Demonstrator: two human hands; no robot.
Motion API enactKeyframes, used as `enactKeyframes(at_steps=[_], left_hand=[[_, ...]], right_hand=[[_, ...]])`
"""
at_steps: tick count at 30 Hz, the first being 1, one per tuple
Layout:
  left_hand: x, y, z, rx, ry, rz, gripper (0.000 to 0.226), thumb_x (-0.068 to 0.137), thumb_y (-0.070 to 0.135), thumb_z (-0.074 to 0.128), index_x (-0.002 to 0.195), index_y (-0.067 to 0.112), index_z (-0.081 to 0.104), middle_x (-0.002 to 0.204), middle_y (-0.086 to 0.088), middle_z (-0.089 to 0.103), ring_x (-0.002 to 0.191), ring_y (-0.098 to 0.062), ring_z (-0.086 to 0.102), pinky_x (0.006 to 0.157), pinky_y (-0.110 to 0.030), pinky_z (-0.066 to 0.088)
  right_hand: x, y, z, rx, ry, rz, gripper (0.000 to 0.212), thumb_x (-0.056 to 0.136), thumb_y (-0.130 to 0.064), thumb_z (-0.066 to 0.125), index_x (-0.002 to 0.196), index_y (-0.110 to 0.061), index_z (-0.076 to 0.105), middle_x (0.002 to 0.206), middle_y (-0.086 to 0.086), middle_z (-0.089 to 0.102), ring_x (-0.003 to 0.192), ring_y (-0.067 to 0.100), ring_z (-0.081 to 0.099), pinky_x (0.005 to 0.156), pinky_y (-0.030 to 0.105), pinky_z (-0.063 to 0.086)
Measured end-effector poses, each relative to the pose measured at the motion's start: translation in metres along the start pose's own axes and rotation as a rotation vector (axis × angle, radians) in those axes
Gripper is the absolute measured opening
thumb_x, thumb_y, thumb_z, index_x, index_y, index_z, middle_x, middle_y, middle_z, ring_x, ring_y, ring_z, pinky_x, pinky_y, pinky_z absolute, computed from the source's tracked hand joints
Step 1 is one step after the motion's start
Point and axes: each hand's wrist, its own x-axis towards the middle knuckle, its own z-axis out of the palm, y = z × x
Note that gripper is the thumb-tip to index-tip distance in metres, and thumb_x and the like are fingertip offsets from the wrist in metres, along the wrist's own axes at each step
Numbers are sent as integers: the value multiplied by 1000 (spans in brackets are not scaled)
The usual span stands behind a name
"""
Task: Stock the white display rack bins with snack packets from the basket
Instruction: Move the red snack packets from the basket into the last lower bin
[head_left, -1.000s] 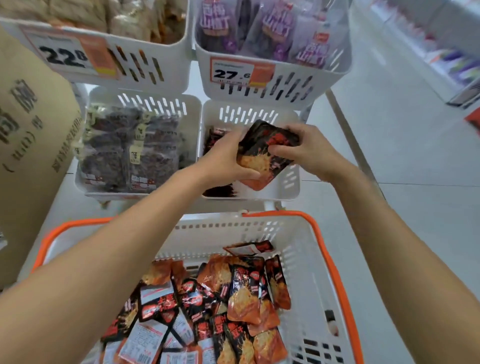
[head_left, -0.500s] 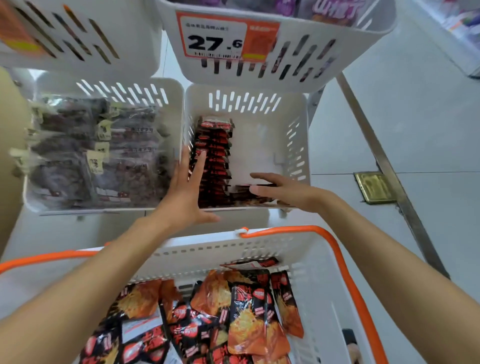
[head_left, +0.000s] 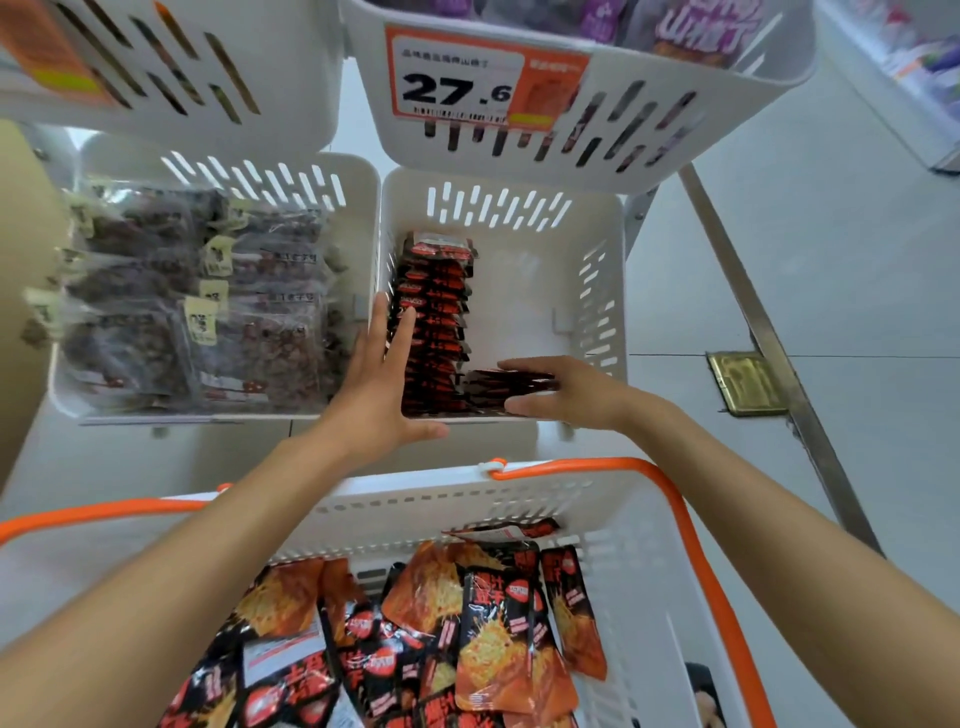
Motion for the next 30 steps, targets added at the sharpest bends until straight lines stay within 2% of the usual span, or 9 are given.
enactKeyframes(at_steps=[3,5,9,13,17,20,25,28,30], left_hand=[[0,1,0,14,0,-3,134,71,47,84,151,36,-24,147,18,-49,149,-19,-25,123,-50,12],[1,1,1,19,-1,-3,134,71,47,84,152,35,-23,148,17,-48,149,-19,-25,123,-50,12],[1,0,1,19,3,-6,134,71,47,83,152,34,-23,148,17,-48,149,-19,-25,123,-50,12],[1,1,2,22,5,-1,134,71,48,83,153,32,-21,149,15,-47,149,-20,-24,124,-49,11],[2,-1,2,24,7,-6,134,71,46,84,153,32,-21,149,15,-47,149,-20,-25,124,-49,10],[2,-1,4,27,1,-10,134,71,46,84,153,32,-21,149,16,-48,149,-19,-26,123,-50,10],[-1,4,1,28,-10,-22,133,71,45,84,154,32,-20,150,15,-46,149,-19,-25,124,-49,10],[-9,11,-5,-13,-8,-49,123,76,42,82,157,30,-10,156,12,-38,150,-20,-22,124,-45,8],[-23,19,-9,-39,10,-49,107,82,43,77,159,25,4,165,2,-17,152,-24,-12,124,-44,8]], right_hand=[[6,-3,4,-52,23,-12,61,86,-49,69,142,-42,45,149,-5,45,135,17,44,111,36,36],[7,-8,6,-68,28,-34,62,88,-44,69,144,-42,43,153,-3,38,140,16,37,110,29,30],[6,-17,9,-353,129,-146,45,97,-38,59,139,-24,53,125,6,66,108,25,62,92,37,50],[7,-18,5,-609,190,-170,46,100,-47,47,137,-21,51,110,10,70,96,31,64,81,39,51],[6,-11,2,-194,17,-25,56,89,-56,61,140,-34,53,133,-2,62,119,20,58,101,34,47],[8,-4,1,-149,-113,52,65,90,-62,56,148,-41,37,156,-2,33,140,21,37,114,37,32],[9,-9,4,-54,-174,69,70,92,-56,57,152,-35,28,152,-4,39,138,20,39,114,35,31],[-8,-24,2,-32,3,47,78,86,-56,66,152,-36,29,159,-3,27,145,18,28,115,34,25],[-33,-45,10,2,252,-64,69,88,-45,69,148,-30,39,152,-2,37,138,13,36,113,30,30]])
